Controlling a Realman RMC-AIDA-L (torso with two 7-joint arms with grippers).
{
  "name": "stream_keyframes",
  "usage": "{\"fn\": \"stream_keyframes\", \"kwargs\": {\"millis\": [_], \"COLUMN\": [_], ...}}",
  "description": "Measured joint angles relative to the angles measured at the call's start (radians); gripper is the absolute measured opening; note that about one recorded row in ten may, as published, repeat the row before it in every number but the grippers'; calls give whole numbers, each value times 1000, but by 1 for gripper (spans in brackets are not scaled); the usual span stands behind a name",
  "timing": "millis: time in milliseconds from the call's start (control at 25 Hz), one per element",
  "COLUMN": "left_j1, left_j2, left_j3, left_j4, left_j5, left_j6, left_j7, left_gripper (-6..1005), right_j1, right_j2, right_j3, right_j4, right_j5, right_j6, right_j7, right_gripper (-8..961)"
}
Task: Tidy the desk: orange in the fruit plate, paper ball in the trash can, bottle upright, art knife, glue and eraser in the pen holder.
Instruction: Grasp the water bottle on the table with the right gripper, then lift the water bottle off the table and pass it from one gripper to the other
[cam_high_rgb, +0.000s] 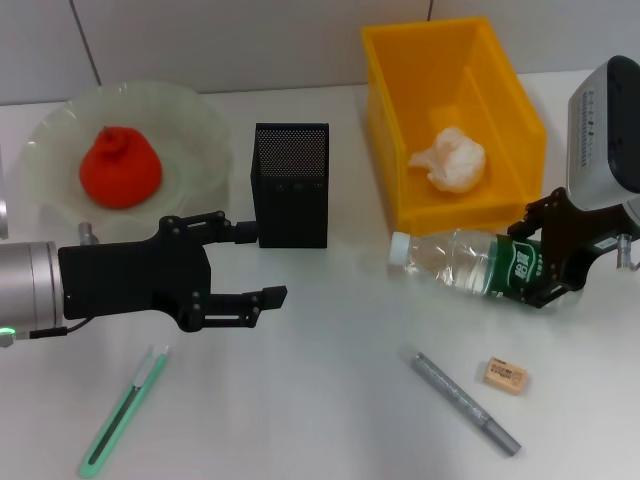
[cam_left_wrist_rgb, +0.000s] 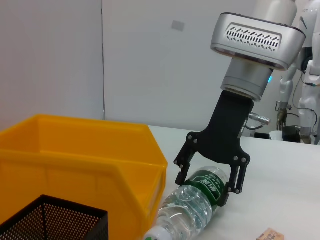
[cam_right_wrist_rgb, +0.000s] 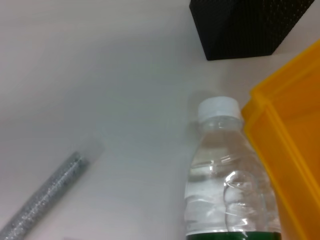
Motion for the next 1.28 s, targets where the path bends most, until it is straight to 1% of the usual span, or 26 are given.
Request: {"fn": "stream_keyframes", "kwargs": {"millis": [600,960,1280], "left_j1": [9,10,7], "left_j2": [0,0,0], "left_j3": [0,0,0], "left_j4": [0,0,0], "left_j5": [0,0,0], "left_j6": [1,1,0], "left_j7": [1,2,2], "left_gripper": [822,822,821], "right_j1": [9,7,-3], "right_j2": [1,2,3], "right_j3": [-39,-53,-112], "right_j4": [75,85,85], "right_j5": [8,8,0], "right_j6": [46,62,107], "right_j7": [7,10,25], "right_gripper": [792,793,793]}}
